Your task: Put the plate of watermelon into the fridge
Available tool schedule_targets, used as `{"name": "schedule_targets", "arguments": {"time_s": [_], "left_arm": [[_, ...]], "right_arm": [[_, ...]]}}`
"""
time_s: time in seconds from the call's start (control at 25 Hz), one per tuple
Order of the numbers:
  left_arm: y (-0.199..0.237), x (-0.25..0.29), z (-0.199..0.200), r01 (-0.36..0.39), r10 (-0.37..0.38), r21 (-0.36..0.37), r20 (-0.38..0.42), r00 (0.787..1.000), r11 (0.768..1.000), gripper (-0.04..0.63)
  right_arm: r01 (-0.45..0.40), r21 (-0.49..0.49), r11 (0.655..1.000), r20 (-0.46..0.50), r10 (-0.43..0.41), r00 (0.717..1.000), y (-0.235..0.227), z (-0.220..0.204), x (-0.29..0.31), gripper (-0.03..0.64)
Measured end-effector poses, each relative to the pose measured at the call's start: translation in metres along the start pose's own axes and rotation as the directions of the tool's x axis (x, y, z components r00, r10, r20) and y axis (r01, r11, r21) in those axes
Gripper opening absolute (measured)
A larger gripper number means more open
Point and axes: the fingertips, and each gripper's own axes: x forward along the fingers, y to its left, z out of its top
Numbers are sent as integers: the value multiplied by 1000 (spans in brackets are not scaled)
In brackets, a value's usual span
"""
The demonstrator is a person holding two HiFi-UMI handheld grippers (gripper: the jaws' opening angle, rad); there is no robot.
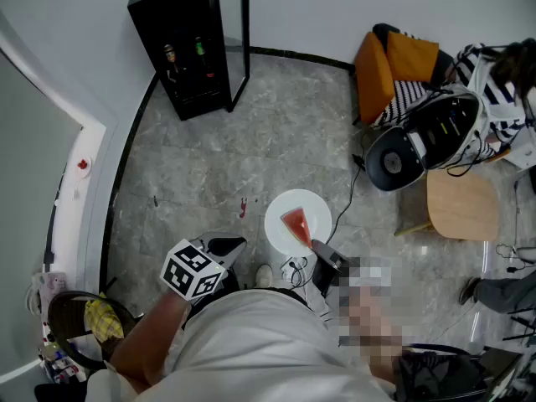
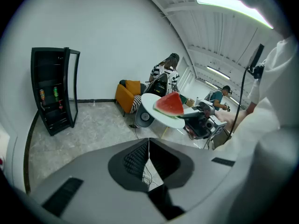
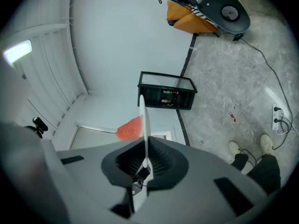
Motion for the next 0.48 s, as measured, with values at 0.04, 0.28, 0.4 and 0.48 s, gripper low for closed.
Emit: {"name": "schedule_targets", "arguments": {"time_s": [0.04,0.28,0.4,0.48], "left_arm": [[-3,0,-1,0,0,-1,1,1000,1000,14],[-8,2,0,-10,10,-9,9,1000,1000,12],[-1,2,1,-18,18,-26,15,1000,999,14],[7,3,3,-19,19,-32,9,1000,999,12]], "right_arm": [[1,1,1000,-2,-1,1000,0,-1,0,23],[-3,-1,1000,-33,3,999,-4,5,5,23],[3,-3,1000,-57,-3,998,-10,13,18,23],[5,-7,1000,-68,-5,998,-12,20,31,23]]}}
